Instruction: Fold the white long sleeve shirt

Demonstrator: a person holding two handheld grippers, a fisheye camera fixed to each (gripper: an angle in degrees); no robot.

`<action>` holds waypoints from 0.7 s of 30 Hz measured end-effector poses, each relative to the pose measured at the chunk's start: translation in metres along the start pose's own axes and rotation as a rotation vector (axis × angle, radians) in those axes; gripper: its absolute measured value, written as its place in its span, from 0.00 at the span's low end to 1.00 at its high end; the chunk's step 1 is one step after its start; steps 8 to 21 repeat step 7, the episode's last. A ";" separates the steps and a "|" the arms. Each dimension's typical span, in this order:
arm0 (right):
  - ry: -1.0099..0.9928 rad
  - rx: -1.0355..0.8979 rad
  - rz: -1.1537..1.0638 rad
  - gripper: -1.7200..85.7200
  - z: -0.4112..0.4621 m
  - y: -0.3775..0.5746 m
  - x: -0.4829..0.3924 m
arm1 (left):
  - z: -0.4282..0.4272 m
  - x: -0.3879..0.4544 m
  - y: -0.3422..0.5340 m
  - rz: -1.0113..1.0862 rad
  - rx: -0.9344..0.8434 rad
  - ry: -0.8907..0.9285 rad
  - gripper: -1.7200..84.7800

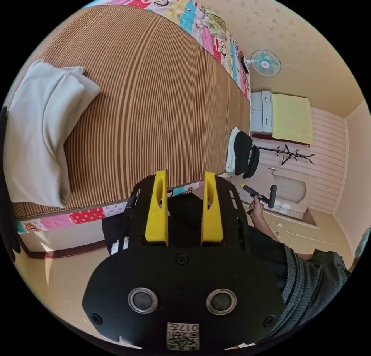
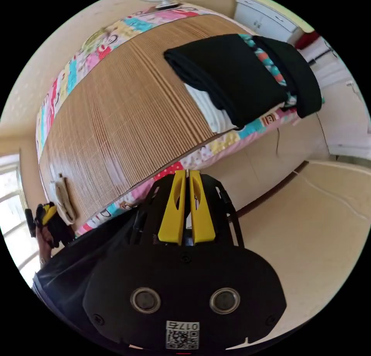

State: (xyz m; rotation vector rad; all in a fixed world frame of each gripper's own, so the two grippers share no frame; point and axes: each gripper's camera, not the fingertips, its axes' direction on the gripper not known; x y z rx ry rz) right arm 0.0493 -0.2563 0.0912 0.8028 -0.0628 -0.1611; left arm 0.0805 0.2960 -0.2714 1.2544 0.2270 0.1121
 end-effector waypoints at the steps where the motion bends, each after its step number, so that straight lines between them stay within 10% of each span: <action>1: -0.147 0.028 0.089 0.07 -0.004 -0.008 0.038 | 0.013 0.006 -0.004 0.008 -0.016 -0.007 0.17; 7: -0.586 0.191 0.394 0.14 -0.006 -0.060 0.180 | 0.130 0.057 -0.029 0.010 -0.091 -0.024 0.17; 21: -0.586 0.191 0.394 0.14 -0.006 -0.060 0.180 | 0.130 0.057 -0.029 0.010 -0.091 -0.024 0.17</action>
